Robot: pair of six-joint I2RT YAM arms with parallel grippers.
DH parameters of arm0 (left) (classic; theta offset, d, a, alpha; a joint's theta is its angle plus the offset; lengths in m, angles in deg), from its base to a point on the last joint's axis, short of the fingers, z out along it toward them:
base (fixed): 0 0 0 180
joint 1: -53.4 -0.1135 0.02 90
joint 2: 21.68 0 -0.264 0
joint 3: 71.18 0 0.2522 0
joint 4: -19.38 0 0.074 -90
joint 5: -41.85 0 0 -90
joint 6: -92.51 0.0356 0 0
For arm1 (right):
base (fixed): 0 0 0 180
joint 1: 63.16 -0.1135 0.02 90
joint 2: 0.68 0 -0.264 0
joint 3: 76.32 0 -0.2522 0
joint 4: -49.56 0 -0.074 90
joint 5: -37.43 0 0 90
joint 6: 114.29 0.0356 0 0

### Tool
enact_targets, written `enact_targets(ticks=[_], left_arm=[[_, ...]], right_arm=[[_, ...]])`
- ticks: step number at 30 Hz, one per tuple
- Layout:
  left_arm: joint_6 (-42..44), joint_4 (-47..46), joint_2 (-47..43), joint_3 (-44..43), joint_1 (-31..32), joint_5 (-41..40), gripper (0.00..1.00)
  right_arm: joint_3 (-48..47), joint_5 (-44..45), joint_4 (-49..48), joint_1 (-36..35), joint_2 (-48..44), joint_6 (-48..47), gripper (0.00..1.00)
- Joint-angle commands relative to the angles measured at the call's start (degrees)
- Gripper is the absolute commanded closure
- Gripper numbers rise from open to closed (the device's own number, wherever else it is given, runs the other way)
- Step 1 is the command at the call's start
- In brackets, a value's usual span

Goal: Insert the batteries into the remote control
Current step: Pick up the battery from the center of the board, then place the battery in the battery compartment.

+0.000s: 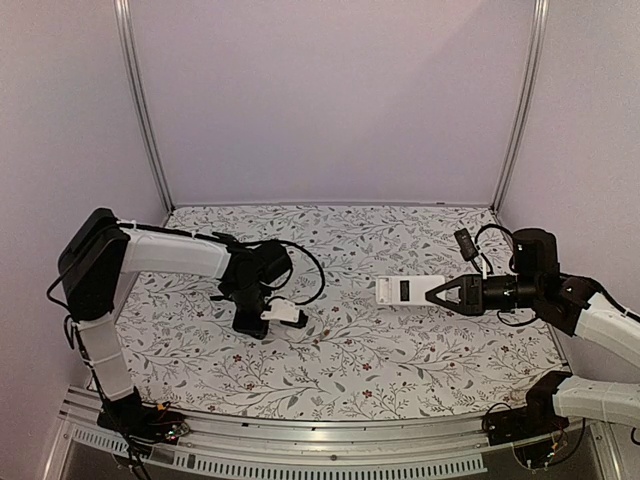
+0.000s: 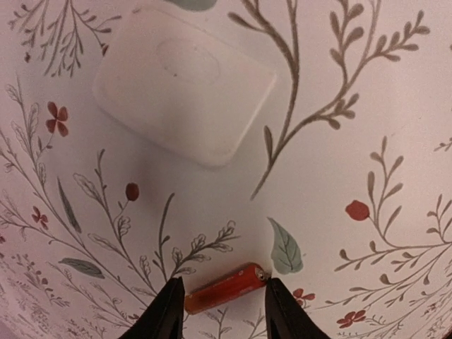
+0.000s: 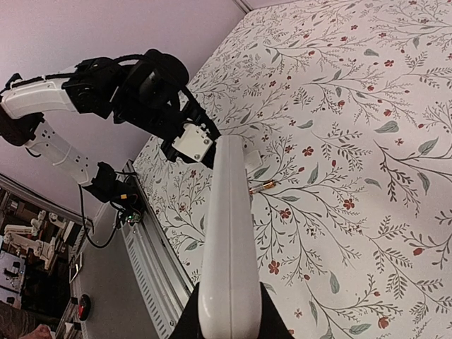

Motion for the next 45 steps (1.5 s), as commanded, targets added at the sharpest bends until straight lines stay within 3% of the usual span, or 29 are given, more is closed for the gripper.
enact_targets(ticks=[1,8,17,28,33,38,45], left_arm=[[0.20,0.62,2.14,-1.83,-1.45,2.13,0.61],[0.18,0.69,4.13,-2.09,-2.59,2.08,0.65],[-1.54,0.58,4.53,-3.56,-3.46,2.70,0.81],[-12.29,-6.16,-5.62,-4.26,-1.44,3.01,1.00],[-24.50,-14.38,-18.93,-2.49,-1.38,7.46,1.00],[-52.15,-37.90,-34.21,7.14,0.52,7.42,1.00],[-65.59,-54.06,-40.19,14.19,7.45,-0.31,1.00]], right_arm=[[0.63,-0.36,-1.21,0.82,0.27,-1.01,1.00],[0.63,-0.52,-1.19,1.04,0.29,-1.26,1.00],[0.72,-0.26,-1.15,1.15,-0.30,-1.27,1.00],[0.39,-0.52,-3.75,1.12,-0.20,0.82,1.00],[-0.08,-1.21,-6.77,1.16,0.29,3.64,1.00],[0.11,-1.73,-13.61,-0.19,2.07,9.10,1.00],[-2.39,0.89,-19.22,-7.25,7.35,13.92,1.00]])
